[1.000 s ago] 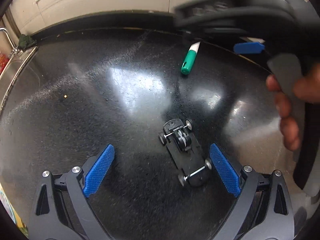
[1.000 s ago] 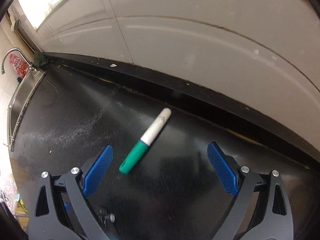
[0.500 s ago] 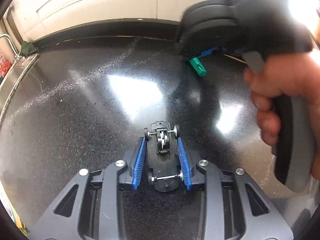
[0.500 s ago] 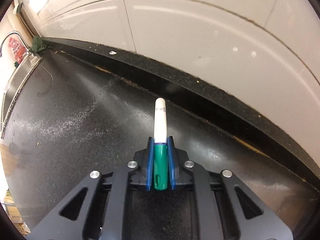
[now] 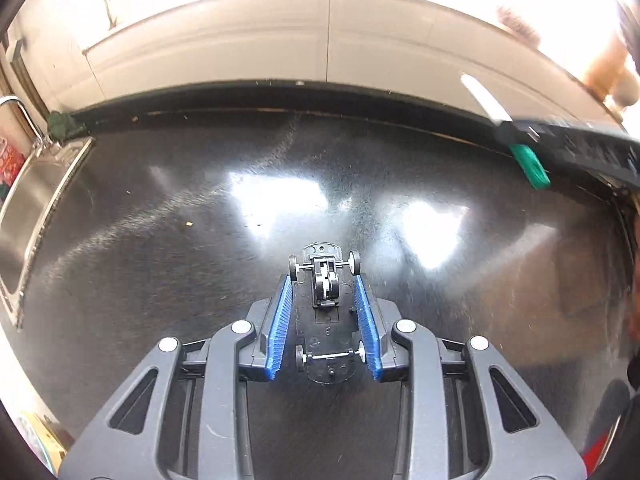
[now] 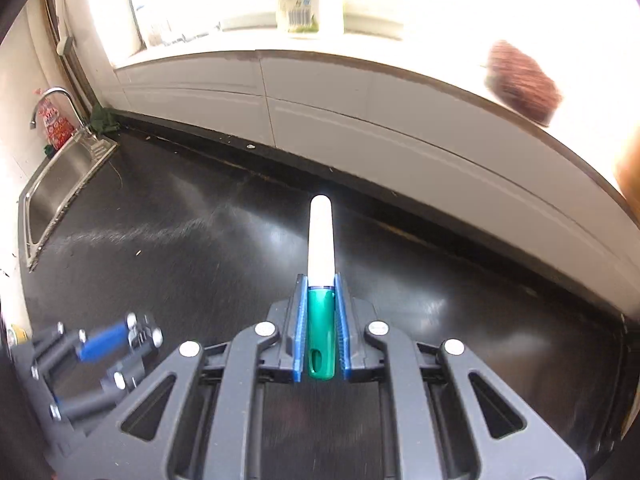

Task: Collect trash
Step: 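Carry toy car and marker over to the floor bin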

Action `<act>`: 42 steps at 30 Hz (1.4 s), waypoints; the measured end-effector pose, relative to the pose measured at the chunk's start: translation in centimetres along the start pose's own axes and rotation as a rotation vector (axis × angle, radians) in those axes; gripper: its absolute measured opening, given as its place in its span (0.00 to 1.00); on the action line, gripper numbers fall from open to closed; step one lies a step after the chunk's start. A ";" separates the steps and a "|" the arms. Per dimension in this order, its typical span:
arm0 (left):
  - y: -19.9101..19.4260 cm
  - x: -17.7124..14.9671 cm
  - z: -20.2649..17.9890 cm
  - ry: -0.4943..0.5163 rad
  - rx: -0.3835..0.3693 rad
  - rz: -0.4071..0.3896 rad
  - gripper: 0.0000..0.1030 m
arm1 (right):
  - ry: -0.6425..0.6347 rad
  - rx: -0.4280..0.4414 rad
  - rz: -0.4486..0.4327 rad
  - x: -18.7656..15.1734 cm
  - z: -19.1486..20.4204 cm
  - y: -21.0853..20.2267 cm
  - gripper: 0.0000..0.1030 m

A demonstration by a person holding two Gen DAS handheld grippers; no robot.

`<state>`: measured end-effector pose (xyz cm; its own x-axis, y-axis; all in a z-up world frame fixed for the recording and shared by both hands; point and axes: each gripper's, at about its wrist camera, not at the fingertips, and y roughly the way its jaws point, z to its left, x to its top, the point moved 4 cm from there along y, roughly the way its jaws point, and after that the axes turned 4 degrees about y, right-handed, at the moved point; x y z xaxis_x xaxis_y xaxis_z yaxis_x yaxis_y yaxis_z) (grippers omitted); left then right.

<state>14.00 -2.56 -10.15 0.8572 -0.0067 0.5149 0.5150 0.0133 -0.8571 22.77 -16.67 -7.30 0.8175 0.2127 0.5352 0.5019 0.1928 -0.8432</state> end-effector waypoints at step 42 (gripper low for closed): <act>-16.0 -13.0 18.2 -0.305 0.241 -0.120 0.31 | -0.289 0.267 -0.024 -9.1 21.8 -9.1 0.14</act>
<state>-5.42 15.53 -2.87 0.7327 0.2738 0.6230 0.5656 0.2642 -0.7812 4.68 0.50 -3.41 0.6739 0.4585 0.5793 0.3976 0.4358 -0.8075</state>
